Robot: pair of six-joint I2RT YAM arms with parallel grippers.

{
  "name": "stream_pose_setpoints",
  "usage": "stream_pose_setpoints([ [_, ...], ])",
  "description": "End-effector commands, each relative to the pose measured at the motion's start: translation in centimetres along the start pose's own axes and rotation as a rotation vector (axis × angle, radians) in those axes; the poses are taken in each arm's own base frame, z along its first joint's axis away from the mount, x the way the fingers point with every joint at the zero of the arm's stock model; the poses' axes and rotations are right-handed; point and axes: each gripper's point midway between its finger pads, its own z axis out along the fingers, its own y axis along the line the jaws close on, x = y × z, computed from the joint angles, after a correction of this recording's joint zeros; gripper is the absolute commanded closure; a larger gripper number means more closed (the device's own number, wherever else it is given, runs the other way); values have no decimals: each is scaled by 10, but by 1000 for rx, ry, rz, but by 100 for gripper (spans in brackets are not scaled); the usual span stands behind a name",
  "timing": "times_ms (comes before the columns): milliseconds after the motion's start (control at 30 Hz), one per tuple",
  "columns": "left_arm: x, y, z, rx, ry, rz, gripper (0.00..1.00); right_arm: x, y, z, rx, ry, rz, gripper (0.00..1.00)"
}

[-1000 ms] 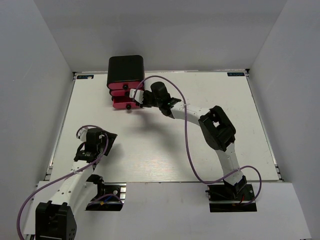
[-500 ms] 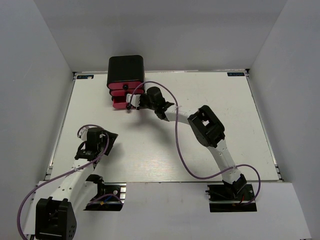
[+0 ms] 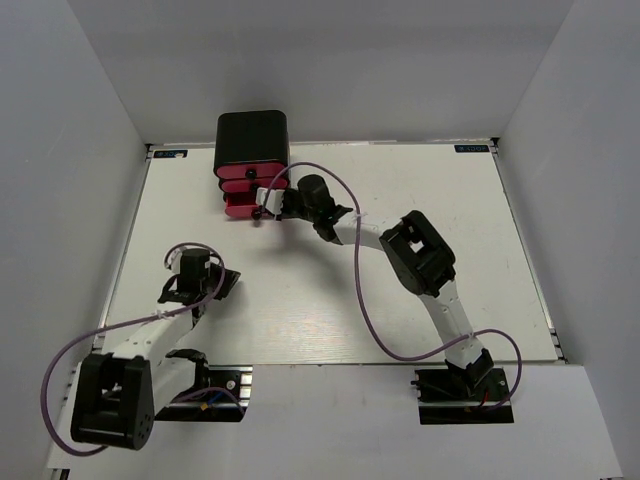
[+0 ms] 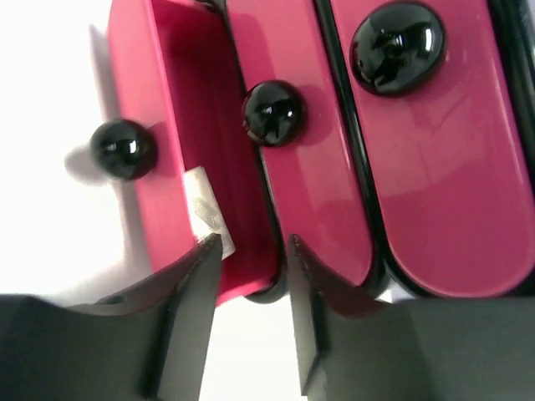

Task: Sort the stationery into containers
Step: Place the stapler in the drawer, then close the drawer in the storage box.

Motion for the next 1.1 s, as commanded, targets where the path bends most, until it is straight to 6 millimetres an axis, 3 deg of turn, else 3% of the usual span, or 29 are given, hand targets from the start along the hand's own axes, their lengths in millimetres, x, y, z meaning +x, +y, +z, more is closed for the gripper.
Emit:
stream_pose_setpoints([
  [0, 6, -22, 8, 96, 43, -17, 76, -47, -43, -24, 86, -117, 14, 69],
  [33, 8, -24, 17, 100, 54, -35, 87, -58, -55, -33, 109, -138, 9, 74],
  [67, 7, -30, 21, 112, 59, -35, 94, -52, -47, -36, 98, -132, 24, 79],
  [133, 0, -46, 31, 137, 56, -67, 98, -68, -60, -48, 127, -162, 55, 91],
  [167, 6, -39, 44, 99, 86, -68, 99, -60, -50, -52, 103, -155, 75, 95],
  [200, 7, -42, 50, 98, 97, -78, 99, -73, -61, -62, 120, -178, 80, 100],
  [233, 2, -58, 55, 127, 95, -77, 99, -83, -67, -71, 124, -196, 115, 100],
  [267, 2, -59, 62, 113, 101, -87, 99, -72, -53, -75, 88, -182, 142, 100],
  [300, 7, -53, 75, 82, 123, -88, 99, -83, -61, -86, 93, -201, 150, 100],
  [333, 2, -64, 82, 91, 120, -97, 99, -81, -54, -89, 66, -190, 204, 100],
  [400, 2, -67, 95, 67, 129, -107, 99, -74, -42, -102, 14, -172, 261, 100],
  [433, 0, -71, 106, 57, 133, -117, 98, -64, -29, -112, -11, -152, 288, 100],
  [500, 2, -69, 115, 25, 144, -133, 97, -67, -29, -125, -7, -159, 284, 100],
  [533, -1, -76, 120, 33, 141, -148, 95, -51, -11, -131, -29, -125, 301, 100],
  [600, -1, -76, 130, 17, 146, -163, 92, -53, -15, -145, -20, -126, 301, 100],
  [633, -1, -77, 132, 15, 147, -173, 91, -39, -3, -151, -33, -95, 315, 100],
  [667, -1, -77, 135, 12, 148, -174, 89, -42, -8, -157, -20, -100, 310, 100],
  [900, -9, -98, 149, 40, 139, -192, 59, -14, 5, -174, -27, -41, 337, 100],
  [1067, -14, -108, 151, 59, 132, -191, 54, -7, 6, -178, -29, -30, 346, 100],
])
